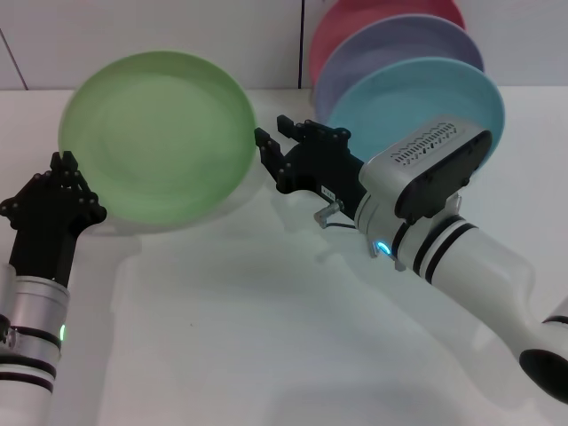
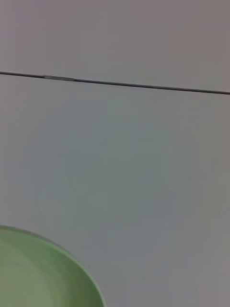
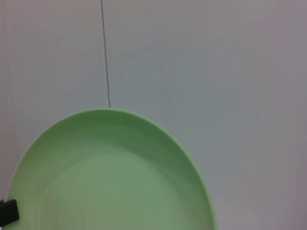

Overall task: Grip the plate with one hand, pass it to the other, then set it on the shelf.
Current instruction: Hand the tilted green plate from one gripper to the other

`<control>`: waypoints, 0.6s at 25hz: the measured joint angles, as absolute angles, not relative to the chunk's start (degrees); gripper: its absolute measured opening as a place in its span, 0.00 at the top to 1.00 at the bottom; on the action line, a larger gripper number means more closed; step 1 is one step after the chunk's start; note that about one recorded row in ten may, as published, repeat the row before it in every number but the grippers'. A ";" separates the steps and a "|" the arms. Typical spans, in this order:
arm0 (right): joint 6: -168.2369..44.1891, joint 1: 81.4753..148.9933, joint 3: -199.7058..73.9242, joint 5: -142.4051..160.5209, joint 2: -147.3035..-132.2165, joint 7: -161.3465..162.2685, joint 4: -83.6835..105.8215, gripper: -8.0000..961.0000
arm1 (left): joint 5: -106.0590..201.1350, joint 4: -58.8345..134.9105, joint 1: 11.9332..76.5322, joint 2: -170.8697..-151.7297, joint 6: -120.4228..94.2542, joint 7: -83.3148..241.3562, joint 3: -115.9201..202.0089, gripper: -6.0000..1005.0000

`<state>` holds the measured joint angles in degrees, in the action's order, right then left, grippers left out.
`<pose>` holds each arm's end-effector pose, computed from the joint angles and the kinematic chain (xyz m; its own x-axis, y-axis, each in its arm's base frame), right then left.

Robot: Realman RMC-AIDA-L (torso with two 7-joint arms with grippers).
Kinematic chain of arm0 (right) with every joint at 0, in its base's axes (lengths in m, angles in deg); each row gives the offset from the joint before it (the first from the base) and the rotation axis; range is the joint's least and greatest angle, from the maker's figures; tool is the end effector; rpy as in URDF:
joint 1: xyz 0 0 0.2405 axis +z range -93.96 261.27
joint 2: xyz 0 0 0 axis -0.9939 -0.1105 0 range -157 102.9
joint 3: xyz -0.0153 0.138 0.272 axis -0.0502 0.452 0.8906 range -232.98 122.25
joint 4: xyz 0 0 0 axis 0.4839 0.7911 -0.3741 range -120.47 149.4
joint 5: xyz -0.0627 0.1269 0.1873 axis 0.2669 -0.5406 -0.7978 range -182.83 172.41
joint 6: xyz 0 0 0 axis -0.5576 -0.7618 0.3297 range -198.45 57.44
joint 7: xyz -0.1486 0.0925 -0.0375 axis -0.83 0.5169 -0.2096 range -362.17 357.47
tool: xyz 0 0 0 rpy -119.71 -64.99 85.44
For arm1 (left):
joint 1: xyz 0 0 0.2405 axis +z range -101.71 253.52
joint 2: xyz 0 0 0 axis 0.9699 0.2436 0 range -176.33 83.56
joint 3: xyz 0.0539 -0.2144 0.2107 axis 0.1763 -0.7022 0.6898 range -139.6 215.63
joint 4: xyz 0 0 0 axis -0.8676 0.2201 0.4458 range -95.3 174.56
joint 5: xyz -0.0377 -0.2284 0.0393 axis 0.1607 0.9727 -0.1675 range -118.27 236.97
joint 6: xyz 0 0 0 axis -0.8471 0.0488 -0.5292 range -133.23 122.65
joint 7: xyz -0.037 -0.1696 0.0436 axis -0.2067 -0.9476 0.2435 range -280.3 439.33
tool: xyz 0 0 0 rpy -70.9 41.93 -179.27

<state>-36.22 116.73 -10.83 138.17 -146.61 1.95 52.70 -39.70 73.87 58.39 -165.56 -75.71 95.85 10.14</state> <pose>0.1957 0.4301 -0.1833 0.7470 -0.0972 -0.6577 -0.5646 -0.6151 -0.5503 -0.3331 0.3516 -0.0969 0.6585 -0.0707 0.7492 0.7505 -0.0120 -0.6608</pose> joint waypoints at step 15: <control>-36.70 118.40 -10.88 138.32 -146.58 1.95 51.80 0.66 | -39.89 74.46 58.86 -165.56 -76.14 95.87 10.87 0.96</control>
